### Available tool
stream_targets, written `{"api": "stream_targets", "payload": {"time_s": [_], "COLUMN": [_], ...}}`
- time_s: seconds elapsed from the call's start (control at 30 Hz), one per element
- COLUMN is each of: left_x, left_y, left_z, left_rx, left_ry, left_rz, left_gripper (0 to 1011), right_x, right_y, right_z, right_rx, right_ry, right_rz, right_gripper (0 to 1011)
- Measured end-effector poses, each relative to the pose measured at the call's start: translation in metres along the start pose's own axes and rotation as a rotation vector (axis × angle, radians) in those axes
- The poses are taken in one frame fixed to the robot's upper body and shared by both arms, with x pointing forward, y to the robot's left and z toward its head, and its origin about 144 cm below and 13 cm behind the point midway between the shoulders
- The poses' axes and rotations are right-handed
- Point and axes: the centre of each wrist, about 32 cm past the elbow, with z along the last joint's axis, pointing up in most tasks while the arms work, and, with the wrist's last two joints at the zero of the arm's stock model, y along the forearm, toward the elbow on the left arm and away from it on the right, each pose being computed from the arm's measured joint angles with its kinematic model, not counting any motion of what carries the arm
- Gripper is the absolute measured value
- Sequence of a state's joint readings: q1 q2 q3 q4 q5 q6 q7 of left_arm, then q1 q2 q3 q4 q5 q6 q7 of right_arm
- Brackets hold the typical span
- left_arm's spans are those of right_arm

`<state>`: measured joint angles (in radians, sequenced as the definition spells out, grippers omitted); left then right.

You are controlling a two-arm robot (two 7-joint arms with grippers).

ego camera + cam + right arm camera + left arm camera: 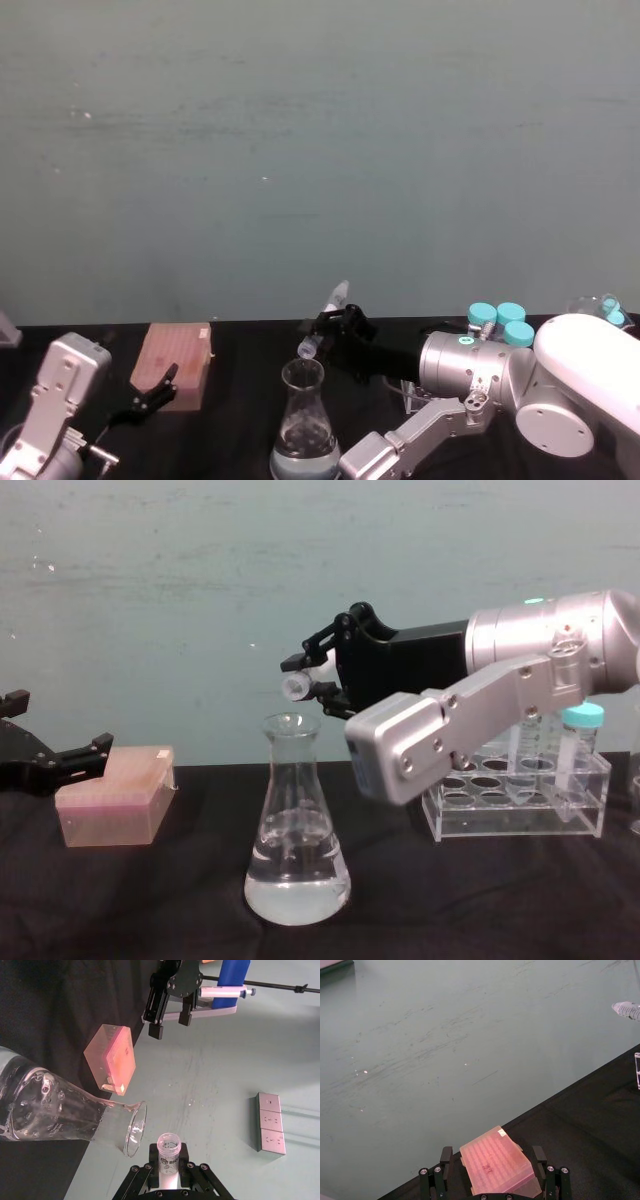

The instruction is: Pour the liquid from the test tube into the beaker using one hand.

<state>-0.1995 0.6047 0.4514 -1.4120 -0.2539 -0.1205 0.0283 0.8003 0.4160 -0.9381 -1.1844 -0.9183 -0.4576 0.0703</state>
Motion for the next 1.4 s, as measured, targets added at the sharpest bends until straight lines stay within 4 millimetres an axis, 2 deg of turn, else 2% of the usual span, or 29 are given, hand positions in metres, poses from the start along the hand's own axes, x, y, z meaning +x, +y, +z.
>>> {"api": "stream_targets", "payload": {"time_s": [0.43,0.8,1.17,1.4], "left_x": [0.000,0.000,0.000,0.000], "left_y": [0.000,0.000,0.000,0.000], "left_z": [0.000,0.000,0.000,0.000], "left_rx": [0.000,0.000,0.000,0.000], "left_ry": [0.000,0.000,0.000,0.000], "left_rz": [0.000,0.000,0.000,0.000], "left_gripper": [1000,1000,1000,1000], "right_x": [-0.004,-0.008,-0.014,-0.017], "right_y": [-0.004,-0.008,-0.011,-0.010], "right_z": [0.001,0.004,0.011,0.021], "right_rx": [-0.018,-0.077,-0.184,-0.258], "right_ry": [0.043,0.176,0.409,0.620], "right_rz": [-0.020,-0.078,-0.204,-0.302], "right_gripper": [221,221,221,221]}}
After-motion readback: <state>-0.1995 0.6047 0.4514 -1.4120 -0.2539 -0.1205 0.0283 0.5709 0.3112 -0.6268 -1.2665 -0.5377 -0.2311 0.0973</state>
